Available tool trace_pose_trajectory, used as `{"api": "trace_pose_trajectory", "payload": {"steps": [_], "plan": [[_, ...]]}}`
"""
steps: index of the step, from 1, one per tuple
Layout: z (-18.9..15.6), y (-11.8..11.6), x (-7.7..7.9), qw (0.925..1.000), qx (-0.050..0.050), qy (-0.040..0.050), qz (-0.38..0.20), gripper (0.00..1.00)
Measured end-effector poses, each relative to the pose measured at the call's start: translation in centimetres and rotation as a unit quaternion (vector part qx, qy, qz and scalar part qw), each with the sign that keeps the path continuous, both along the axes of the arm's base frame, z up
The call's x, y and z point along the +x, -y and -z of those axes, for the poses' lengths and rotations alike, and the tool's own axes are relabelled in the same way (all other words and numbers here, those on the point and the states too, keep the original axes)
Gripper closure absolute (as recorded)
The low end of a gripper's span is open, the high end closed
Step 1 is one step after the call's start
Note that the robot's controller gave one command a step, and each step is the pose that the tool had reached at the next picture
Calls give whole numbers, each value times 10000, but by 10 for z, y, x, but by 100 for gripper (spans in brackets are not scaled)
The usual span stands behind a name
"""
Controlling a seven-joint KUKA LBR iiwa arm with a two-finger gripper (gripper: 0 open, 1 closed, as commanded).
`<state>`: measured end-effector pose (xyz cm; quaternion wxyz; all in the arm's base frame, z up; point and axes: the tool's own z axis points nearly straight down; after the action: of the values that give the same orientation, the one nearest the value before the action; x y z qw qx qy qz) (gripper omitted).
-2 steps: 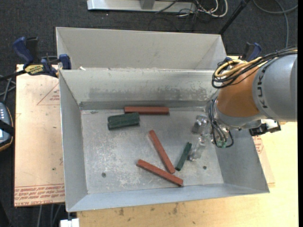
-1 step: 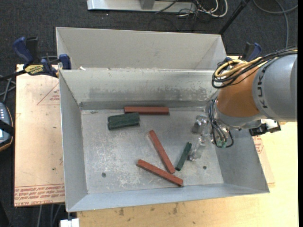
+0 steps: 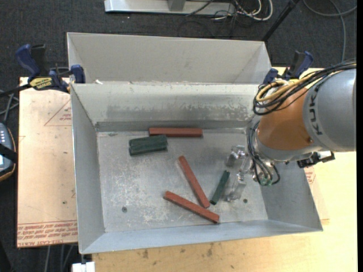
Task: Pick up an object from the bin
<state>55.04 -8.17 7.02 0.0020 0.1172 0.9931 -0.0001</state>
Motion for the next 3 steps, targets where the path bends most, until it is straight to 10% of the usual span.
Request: {"api": "trace_pose_trajectory", "payload": {"steps": [1, 2, 3], "plan": [[0, -45, -18, 9986, 0, -18, -529, 0], [0, -63, -13, 9893, 2, -6, -1458, 100], [0, -63, -13, 9893, 2, -6, -1460, 100]]}}
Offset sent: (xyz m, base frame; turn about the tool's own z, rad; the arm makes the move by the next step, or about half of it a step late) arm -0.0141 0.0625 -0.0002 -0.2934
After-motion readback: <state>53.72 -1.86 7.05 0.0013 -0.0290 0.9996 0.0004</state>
